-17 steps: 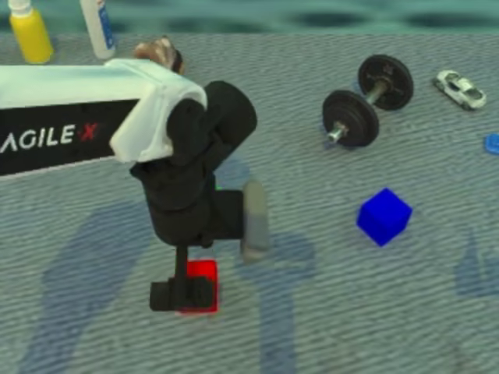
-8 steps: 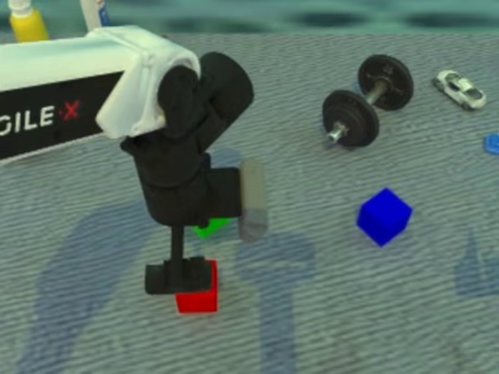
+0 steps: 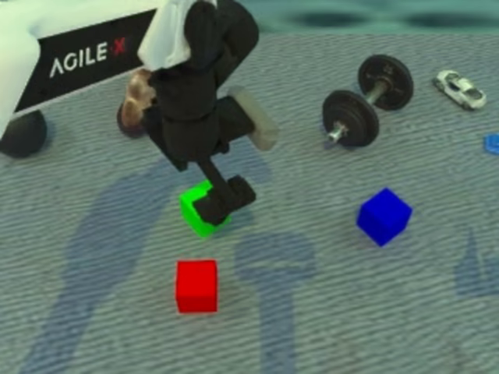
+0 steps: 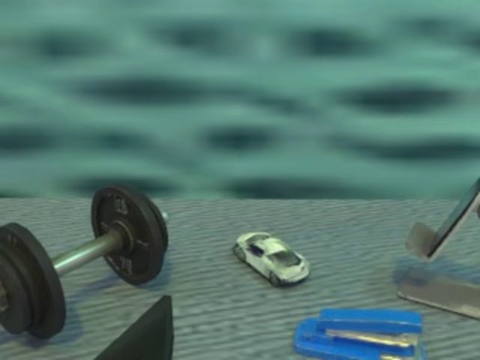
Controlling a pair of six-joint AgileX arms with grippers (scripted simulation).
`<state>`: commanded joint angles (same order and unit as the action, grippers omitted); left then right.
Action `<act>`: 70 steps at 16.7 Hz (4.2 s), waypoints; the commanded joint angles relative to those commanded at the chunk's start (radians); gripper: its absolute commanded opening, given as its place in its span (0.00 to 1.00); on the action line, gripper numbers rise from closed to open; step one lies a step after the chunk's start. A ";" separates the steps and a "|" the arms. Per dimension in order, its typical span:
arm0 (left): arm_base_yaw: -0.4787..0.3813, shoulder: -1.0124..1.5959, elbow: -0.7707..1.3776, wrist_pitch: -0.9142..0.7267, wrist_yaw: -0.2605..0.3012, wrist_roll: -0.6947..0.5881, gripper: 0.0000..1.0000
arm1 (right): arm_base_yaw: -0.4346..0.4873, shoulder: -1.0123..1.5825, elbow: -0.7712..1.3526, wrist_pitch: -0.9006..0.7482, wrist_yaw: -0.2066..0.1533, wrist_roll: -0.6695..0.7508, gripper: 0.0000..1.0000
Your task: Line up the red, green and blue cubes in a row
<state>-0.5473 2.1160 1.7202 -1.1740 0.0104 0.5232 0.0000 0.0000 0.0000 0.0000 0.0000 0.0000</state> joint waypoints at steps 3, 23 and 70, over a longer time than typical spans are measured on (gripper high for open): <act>0.031 0.082 0.109 -0.027 -0.006 -0.110 1.00 | 0.000 0.000 0.000 0.000 0.000 0.000 1.00; 0.040 0.200 -0.069 0.268 -0.006 -0.128 0.92 | 0.000 0.000 0.000 0.000 0.000 0.000 1.00; -0.292 -0.091 -0.112 0.040 0.008 0.219 0.00 | 0.000 0.000 0.000 0.000 0.000 0.000 1.00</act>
<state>-0.8394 2.0253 1.6079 -1.1341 0.0188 0.7425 0.0000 0.0000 0.0000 0.0000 0.0000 0.0000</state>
